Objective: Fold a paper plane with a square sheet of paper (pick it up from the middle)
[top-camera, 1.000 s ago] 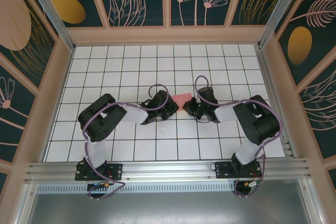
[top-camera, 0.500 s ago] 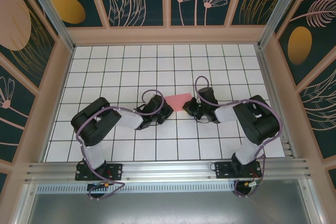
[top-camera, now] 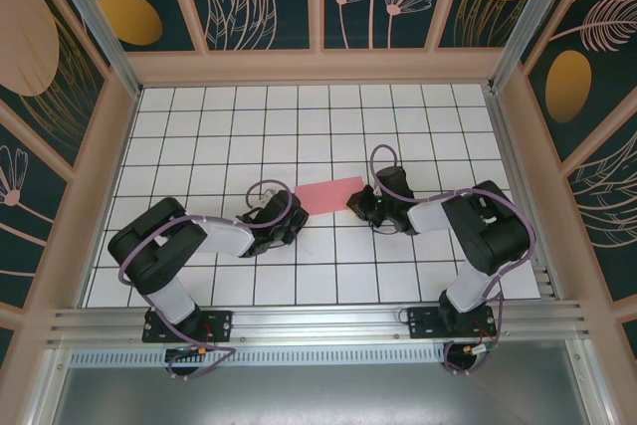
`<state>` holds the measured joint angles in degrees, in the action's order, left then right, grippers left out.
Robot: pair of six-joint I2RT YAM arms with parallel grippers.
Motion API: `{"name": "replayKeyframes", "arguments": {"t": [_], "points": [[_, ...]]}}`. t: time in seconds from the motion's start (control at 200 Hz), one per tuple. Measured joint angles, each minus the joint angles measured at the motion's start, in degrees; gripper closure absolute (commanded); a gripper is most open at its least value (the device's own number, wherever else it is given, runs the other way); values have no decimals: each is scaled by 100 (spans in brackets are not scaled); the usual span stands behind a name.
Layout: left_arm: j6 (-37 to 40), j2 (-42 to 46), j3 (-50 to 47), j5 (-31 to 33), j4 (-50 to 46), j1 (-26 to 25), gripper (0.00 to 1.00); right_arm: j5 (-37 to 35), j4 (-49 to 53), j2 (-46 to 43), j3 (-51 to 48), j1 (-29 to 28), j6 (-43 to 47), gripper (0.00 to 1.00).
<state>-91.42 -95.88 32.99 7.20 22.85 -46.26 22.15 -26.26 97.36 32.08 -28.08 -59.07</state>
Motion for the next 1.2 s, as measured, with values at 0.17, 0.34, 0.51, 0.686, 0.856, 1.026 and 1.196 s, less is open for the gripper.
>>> {"name": "replayKeyframes", "arguments": {"t": [0.17, 0.34, 0.51, 0.686, 0.856, 1.026, 1.196], "points": [[-42, 188, -157, 72, -90, 122, 100, -2, 0, 0, 0, 0, 0, 100], [190, 369, -203, 184, -229, 227, 100, 4, 4, 0, 0, 24, 2, 100], [844, 577, -127, 181, -70, 247, 100, 13, 24, -4, 13, 24, 44, 100], [1217, 393, 68, -203, 520, 245, 100, 22, 291, -44, 140, 63, 297, 100], [1327, -68, 334, -551, 763, 245, 100, 48, 490, -208, 243, 94, 603, 100], [1318, -382, 348, -713, 763, 245, 100, 74, 463, -356, 417, -83, 800, 100], [1292, -481, 348, -719, 645, 245, 100, 107, 417, -179, 688, -354, 817, 100]]}}
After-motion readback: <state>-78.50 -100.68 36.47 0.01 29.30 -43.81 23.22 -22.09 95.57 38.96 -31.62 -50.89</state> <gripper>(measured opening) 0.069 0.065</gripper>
